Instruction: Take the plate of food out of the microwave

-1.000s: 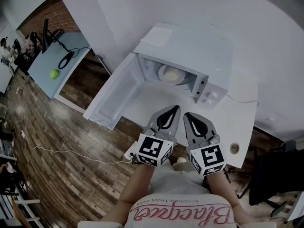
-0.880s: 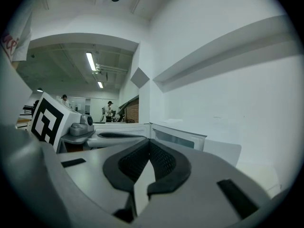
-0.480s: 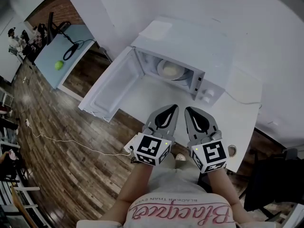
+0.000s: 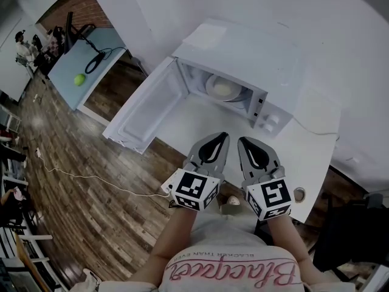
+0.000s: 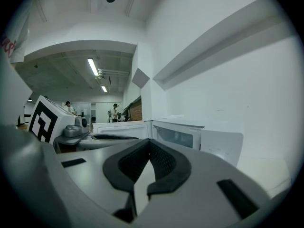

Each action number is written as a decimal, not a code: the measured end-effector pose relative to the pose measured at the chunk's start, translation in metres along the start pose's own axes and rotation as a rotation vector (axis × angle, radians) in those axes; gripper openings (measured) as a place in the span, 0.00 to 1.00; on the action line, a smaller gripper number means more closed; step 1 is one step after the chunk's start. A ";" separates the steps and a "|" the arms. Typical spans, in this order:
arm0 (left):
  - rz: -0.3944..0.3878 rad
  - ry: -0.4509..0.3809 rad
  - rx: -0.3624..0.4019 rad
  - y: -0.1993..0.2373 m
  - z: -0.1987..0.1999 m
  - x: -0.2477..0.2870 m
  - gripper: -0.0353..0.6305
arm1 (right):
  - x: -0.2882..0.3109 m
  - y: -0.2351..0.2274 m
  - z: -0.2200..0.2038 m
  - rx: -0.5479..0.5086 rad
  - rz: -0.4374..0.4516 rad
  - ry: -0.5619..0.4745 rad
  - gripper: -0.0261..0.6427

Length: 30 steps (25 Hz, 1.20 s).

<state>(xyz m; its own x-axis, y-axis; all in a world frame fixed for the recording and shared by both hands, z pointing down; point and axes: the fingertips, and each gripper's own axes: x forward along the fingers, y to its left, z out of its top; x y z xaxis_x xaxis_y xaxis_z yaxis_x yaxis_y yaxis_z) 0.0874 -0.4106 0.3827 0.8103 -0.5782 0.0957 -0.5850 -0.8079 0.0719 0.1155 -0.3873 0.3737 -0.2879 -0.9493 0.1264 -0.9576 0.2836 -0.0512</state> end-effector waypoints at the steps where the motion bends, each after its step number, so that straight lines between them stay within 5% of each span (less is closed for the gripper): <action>1: -0.005 0.003 -0.001 0.001 -0.001 0.001 0.06 | 0.002 -0.001 -0.001 0.000 -0.005 0.003 0.06; 8: -0.069 0.027 -0.001 0.022 -0.004 0.015 0.07 | 0.023 -0.006 0.002 0.009 -0.069 0.011 0.06; 18: -0.133 0.073 -0.138 0.072 -0.013 0.040 0.41 | 0.064 -0.005 0.002 0.019 -0.141 0.040 0.06; 23: -0.179 0.098 -0.158 0.090 -0.022 0.055 0.41 | 0.079 -0.010 -0.001 0.025 -0.177 0.054 0.06; 30: -0.251 0.081 -0.389 0.112 -0.048 0.082 0.41 | 0.092 -0.021 -0.002 0.032 -0.224 0.066 0.06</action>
<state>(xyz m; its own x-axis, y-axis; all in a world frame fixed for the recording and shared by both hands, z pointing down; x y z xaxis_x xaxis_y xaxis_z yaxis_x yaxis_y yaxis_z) 0.0864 -0.5425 0.4458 0.9319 -0.3475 0.1036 -0.3539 -0.8098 0.4679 0.1091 -0.4807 0.3888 -0.0700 -0.9767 0.2028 -0.9970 0.0618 -0.0461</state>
